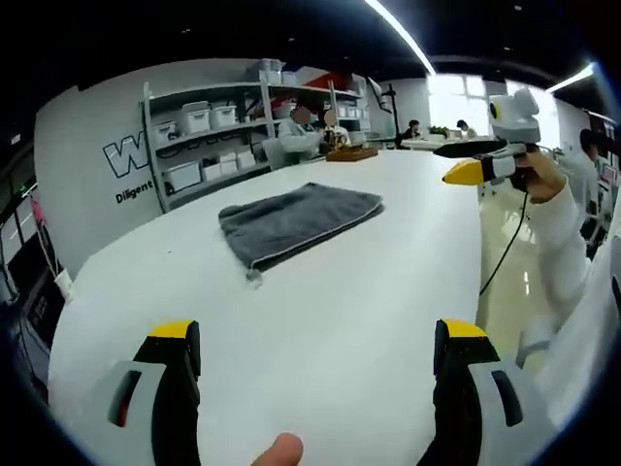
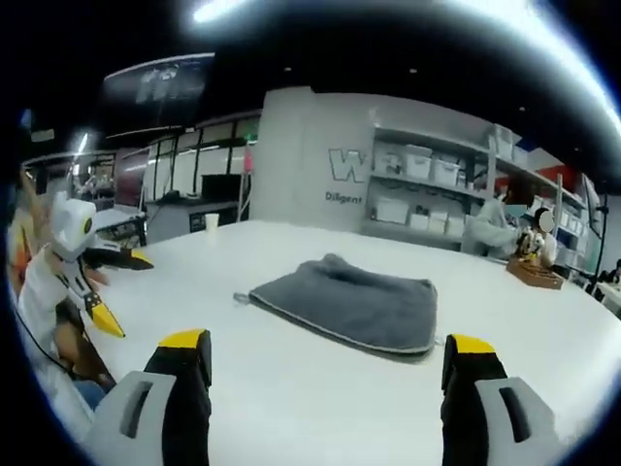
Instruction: Open the folded towel by lifting each exposed corner and separating the folded layers until the towel lies flat within the target outline without major curled edges
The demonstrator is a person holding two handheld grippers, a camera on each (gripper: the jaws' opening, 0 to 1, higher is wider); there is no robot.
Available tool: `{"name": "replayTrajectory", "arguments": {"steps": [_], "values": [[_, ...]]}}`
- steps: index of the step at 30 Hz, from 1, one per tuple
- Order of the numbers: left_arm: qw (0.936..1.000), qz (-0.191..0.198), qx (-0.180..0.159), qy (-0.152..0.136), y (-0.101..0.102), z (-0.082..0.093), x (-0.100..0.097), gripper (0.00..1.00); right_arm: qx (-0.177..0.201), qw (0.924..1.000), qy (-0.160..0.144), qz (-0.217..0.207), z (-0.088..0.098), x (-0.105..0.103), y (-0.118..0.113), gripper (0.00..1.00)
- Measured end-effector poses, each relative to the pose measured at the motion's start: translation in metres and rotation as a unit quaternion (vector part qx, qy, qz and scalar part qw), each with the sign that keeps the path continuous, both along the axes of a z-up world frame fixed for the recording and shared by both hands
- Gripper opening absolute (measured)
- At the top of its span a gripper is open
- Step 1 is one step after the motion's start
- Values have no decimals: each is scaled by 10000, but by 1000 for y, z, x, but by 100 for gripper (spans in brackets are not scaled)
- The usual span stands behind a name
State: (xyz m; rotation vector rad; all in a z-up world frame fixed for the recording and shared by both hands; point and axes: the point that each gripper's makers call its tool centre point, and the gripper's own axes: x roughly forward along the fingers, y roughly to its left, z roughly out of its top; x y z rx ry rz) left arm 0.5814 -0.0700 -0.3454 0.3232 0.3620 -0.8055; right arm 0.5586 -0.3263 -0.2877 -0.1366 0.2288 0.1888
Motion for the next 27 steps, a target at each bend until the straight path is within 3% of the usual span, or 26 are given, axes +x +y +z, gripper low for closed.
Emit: {"name": "replayTrajectory", "arguments": {"steps": [3,5,9,11,15,18,22,27], "values": [[9995,-279,131,-106,-22,1,5,100,-76,9997,39,-221,0,-5,-17,99],[9989,-418,141,-167,-38,3,9,100,68,9997,-7,-255,2,-8,-23,99],[9951,-876,-69,-460,-82,19,16,100,417,9986,-333,-36,18,-13,-19,99],[9940,-971,-150,-471,-100,26,22,100,407,9982,-427,-61,24,-18,-22,99],[9866,-1259,-434,-945,-144,44,43,99,350,9983,-441,-179,27,-24,-30,99],[9845,-1387,-437,-984,-177,43,54,98,293,9986,-322,-293,23,-27,-36,99],[9816,-1490,-200,-1181,-213,38,70,95,208,9985,-267,-426,22,-30,-44,99],[9820,-1443,-100,-1214,-256,25,93,97,540,9980,-254,-190,21,-34,-41,99]]}}
